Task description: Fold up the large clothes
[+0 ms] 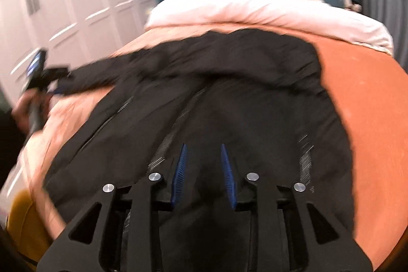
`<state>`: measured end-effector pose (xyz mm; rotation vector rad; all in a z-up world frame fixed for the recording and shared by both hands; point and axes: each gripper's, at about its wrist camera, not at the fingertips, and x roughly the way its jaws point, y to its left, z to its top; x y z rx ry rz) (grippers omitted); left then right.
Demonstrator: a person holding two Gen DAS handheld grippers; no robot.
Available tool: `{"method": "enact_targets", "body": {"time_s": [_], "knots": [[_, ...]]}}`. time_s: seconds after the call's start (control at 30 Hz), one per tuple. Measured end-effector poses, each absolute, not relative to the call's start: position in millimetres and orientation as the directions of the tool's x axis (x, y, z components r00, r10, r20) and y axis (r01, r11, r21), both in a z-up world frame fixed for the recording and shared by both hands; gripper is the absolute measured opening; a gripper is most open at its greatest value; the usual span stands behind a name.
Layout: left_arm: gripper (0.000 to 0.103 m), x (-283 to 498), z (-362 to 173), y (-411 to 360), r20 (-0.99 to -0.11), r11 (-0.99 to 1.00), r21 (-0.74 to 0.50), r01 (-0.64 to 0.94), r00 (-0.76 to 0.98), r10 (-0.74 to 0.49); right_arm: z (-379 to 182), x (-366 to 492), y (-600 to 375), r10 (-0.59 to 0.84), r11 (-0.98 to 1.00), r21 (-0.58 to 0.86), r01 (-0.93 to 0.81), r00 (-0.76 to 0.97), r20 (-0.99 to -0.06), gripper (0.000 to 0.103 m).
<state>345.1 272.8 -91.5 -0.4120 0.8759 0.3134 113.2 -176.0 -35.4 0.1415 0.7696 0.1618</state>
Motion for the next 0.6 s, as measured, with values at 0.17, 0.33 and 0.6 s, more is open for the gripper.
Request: {"method": "enact_targets", "body": {"time_s": [0.17,0.33,0.6], "knots": [[0.074,368.5,-105.9,377.3,-0.795,0.738,-0.304,-0.602,0.587,0.151,-49.5,88.2,-118.4,0.249,0.968,0.165,-0.188,0.642,-0.726,0.036],[0.075,388.6,-138.2,416.2,-0.806,0.617,-0.452,-0.644,0.592,0.028,-56.5,84.3,-95.2,0.274,0.961,0.198,-0.191,0.588,-0.761,0.037],[0.034,409.4,-133.4,419.0,-0.759,0.621,-0.529,-0.579,0.650,-0.040,-55.4,92.3,-91.9,0.239,0.971,0.186,-0.150,0.591,-0.770,0.045]]}}
